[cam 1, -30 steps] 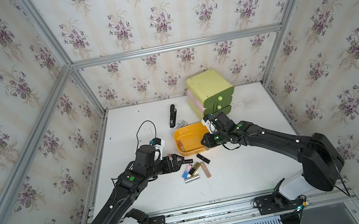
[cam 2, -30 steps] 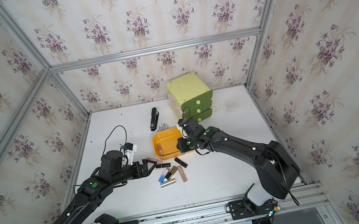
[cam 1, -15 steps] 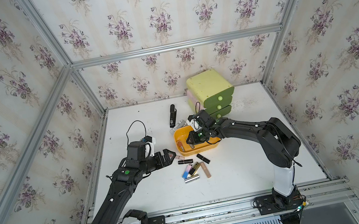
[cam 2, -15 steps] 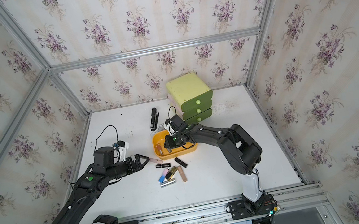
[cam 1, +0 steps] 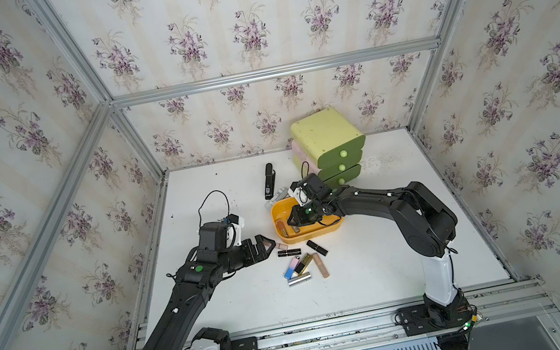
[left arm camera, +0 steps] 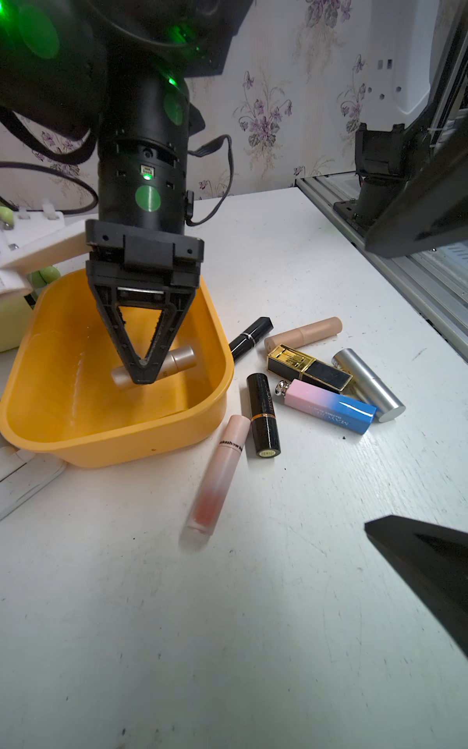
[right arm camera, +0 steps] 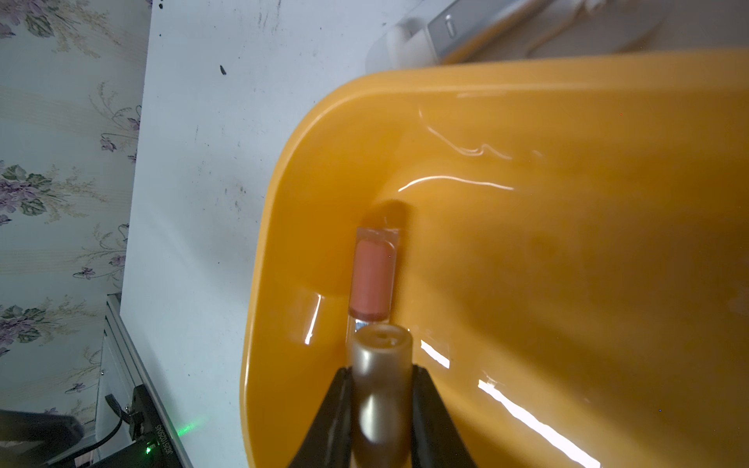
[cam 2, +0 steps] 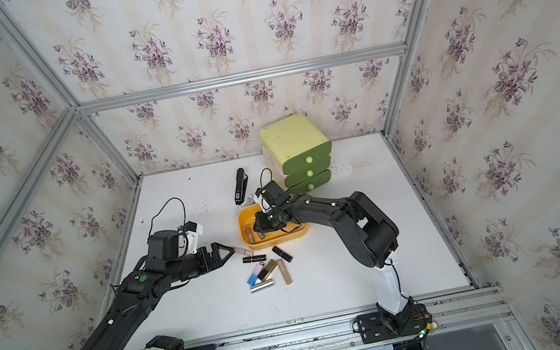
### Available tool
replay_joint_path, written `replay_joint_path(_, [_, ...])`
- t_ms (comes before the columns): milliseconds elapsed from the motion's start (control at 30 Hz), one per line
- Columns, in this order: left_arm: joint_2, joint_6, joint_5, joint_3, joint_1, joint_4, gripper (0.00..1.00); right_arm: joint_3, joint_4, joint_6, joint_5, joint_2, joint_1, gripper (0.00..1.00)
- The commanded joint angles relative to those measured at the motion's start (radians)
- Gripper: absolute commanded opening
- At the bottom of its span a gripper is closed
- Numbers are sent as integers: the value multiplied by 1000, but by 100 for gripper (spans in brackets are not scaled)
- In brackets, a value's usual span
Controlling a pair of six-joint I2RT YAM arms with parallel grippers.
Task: Put the lipstick into the storage box
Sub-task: Place the lipstick in the storage box.
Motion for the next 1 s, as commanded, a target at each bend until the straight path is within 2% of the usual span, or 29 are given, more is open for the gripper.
replay_joint_path(0, [-2, 9, 12, -10, 1, 12, 100, 11, 35, 18, 9, 17, -2, 23])
replay_joint_path(367, [-27, 17, 1, -10, 3, -17, 100, 33, 80, 74, 40, 70, -2, 23])
replay_joint_path(567, [-40, 24, 0, -15, 4, -32, 100, 39, 93, 92, 40, 90, -2, 27])
replay_joint_path(633, [-46, 27, -2, -16, 6, -39, 100, 39, 96, 97, 43, 92, -2, 30])
replay_joint_path(867, [-69, 29, 5, -17, 9, -55, 100, 37, 96, 110, 58, 82, 1, 49])
replay_joint_path(967, [-88, 20, 13, -14, 10, -58, 100, 38, 87, 110, 72, 57, 3, 52])
